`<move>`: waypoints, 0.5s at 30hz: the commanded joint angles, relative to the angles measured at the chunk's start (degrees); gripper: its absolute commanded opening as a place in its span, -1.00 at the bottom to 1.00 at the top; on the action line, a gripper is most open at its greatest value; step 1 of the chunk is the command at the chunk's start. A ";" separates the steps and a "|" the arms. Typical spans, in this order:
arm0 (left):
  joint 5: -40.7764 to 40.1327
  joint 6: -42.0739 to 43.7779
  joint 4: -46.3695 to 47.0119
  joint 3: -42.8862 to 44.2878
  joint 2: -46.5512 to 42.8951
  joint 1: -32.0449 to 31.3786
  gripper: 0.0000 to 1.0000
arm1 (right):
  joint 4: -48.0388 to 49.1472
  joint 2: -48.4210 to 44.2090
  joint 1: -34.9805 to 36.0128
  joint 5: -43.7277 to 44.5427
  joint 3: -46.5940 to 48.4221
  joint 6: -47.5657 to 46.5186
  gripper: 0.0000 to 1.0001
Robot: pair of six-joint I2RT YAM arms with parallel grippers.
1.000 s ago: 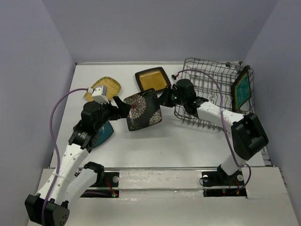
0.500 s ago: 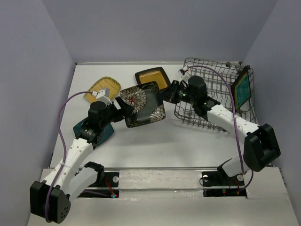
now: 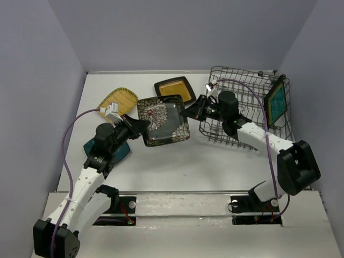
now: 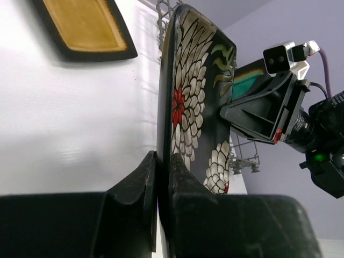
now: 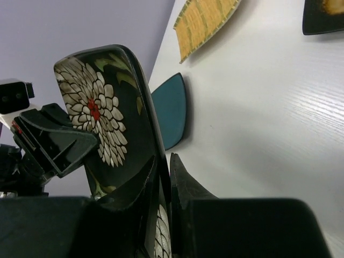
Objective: Load the plates into the dish rack
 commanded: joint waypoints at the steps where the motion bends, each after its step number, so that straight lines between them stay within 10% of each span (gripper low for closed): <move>1: 1.17 3.55 1.01 2.16 -1.05 -0.20 -0.89 | 9.41 -1.32 1.24 -7.02 1.51 2.51 -0.84; 6: 5.29 4.96 0.91 4.88 -2.46 -0.20 -0.89 | 6.94 -0.36 1.24 -11.86 1.95 -2.77 0.29; 15: 20.40 4.17 5.92 6.82 -0.79 -0.11 -0.89 | 6.15 -1.24 0.72 -17.05 2.39 -10.33 0.52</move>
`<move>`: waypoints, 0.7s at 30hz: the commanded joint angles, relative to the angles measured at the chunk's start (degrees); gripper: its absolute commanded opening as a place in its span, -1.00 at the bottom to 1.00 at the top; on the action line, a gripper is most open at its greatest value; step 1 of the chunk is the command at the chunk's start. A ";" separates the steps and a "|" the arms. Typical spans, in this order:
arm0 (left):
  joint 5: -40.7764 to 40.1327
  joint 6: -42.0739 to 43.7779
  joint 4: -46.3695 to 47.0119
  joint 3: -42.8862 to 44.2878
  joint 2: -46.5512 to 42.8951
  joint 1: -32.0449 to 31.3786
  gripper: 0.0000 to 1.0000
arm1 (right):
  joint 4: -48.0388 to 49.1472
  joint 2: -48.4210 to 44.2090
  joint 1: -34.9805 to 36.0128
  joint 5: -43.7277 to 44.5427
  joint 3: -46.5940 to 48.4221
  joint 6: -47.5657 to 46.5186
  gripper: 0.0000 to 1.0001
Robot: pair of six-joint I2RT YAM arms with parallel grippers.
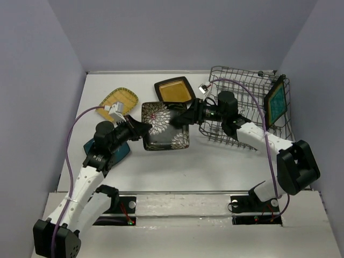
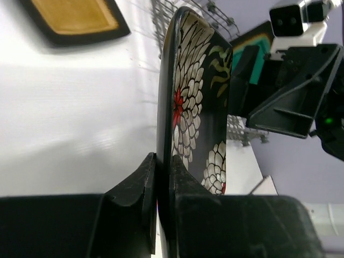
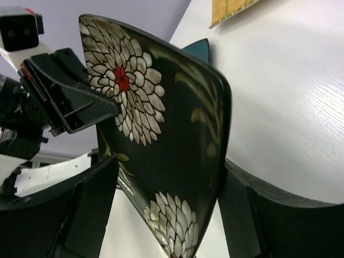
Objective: Load the plates into the dish rack
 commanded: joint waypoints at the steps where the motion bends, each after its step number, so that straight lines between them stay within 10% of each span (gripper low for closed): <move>1: 15.35 -1.90 11.02 4.96 -0.68 -0.83 -0.89 | 5.05 -1.56 -0.40 -5.46 2.13 -3.78 0.52; 8: 20.10 -3.14 12.43 6.11 -2.18 -0.83 -0.88 | 6.10 -2.09 -2.08 -7.13 0.10 -3.70 0.43; 18: 17.48 -1.65 10.95 7.24 -0.69 -0.83 -0.89 | 6.81 -5.25 -2.08 -12.76 -3.14 -3.08 -0.83; 21: 15.62 0.63 8.14 8.21 0.37 -0.83 -0.85 | 6.20 -6.31 -2.08 -13.90 -3.85 -3.96 -0.86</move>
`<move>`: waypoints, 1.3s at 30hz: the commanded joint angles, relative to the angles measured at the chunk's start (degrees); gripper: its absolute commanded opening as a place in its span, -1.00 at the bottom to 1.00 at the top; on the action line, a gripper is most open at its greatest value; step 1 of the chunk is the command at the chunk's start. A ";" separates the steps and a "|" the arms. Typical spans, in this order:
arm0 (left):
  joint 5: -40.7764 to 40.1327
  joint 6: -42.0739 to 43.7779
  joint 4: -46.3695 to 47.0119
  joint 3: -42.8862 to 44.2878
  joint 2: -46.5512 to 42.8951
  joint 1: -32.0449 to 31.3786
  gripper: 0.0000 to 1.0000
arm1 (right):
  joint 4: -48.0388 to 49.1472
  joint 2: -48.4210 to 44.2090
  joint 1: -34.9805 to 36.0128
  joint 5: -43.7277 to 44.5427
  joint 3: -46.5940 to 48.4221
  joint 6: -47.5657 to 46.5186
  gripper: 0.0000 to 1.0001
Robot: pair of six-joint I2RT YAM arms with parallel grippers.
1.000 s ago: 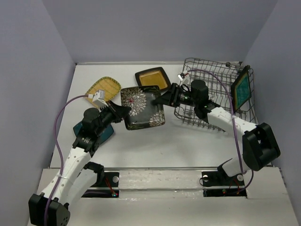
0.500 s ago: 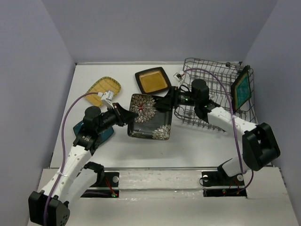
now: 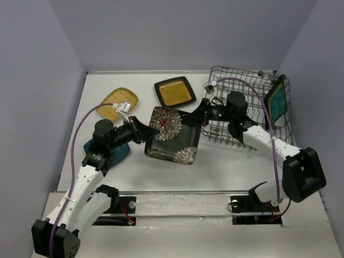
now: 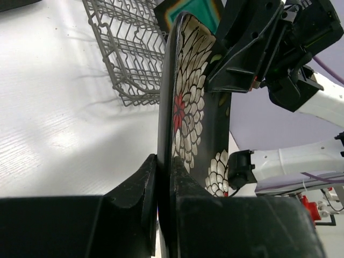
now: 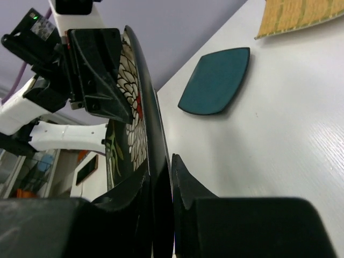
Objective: Load the plates into the dish rack
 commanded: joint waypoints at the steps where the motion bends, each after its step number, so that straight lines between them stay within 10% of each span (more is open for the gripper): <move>1: -1.30 2.69 6.25 6.77 0.02 -0.26 -0.81 | -0.51 -2.68 0.59 -2.86 -1.60 0.02 -0.86; 14: -10.96 10.16 -3.86 8.97 0.28 -0.26 0.80 | -0.43 -11.37 -5.20 9.34 -3.36 6.96 -0.87; 22: -20.72 15.88 -10.63 10.73 -2.79 -0.26 0.98 | -3.49 -18.67 -13.90 20.32 -5.38 7.85 -0.87; 31: -21.43 19.22 -13.98 5.91 -6.74 -0.35 0.98 | -28.00 -25.36 -19.44 61.87 2.52 -11.04 -0.87; 39: -24.75 21.06 -14.93 6.16 -8.94 -5.08 0.98 | -27.33 -22.12 -24.10 83.59 6.13 -21.32 -0.87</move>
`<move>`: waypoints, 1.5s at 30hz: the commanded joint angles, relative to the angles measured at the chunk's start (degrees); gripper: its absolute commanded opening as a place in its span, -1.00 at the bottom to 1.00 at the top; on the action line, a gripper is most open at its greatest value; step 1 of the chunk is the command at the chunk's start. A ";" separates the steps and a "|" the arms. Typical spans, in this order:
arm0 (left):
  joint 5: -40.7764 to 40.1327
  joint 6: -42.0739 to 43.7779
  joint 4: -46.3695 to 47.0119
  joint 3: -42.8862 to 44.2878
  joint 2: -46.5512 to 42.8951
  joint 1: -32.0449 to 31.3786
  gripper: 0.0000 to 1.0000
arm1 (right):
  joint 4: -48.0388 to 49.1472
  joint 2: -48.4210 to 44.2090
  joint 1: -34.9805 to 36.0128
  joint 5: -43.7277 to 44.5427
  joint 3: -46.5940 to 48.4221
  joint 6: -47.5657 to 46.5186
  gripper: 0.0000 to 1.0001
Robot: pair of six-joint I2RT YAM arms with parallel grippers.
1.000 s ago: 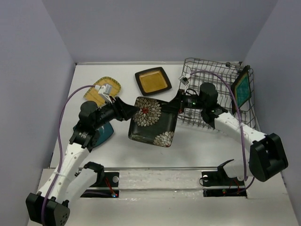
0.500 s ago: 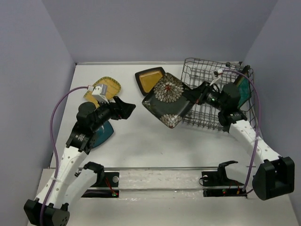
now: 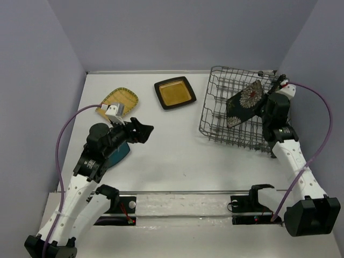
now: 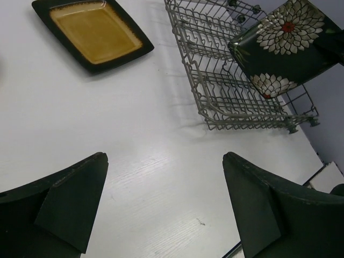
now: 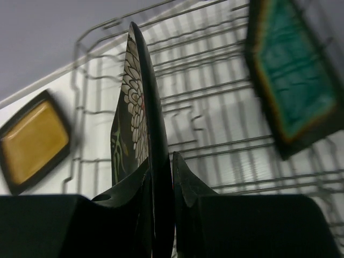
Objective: Load the plates into the dish rack
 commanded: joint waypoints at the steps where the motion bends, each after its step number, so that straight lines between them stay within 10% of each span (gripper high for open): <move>1: -4.13 2.73 -0.12 0.85 -2.30 -4.15 0.98 | 10.48 0.77 -2.03 16.88 6.07 -6.95 -0.87; 21: -13.46 4.14 -3.38 1.20 -8.10 -15.23 0.98 | 39.50 17.47 -6.86 19.09 6.77 -39.90 -0.87; 45: -15.04 4.05 -3.38 1.29 -6.34 -15.59 0.98 | 56.02 25.38 -6.87 15.84 -2.28 -42.64 -0.86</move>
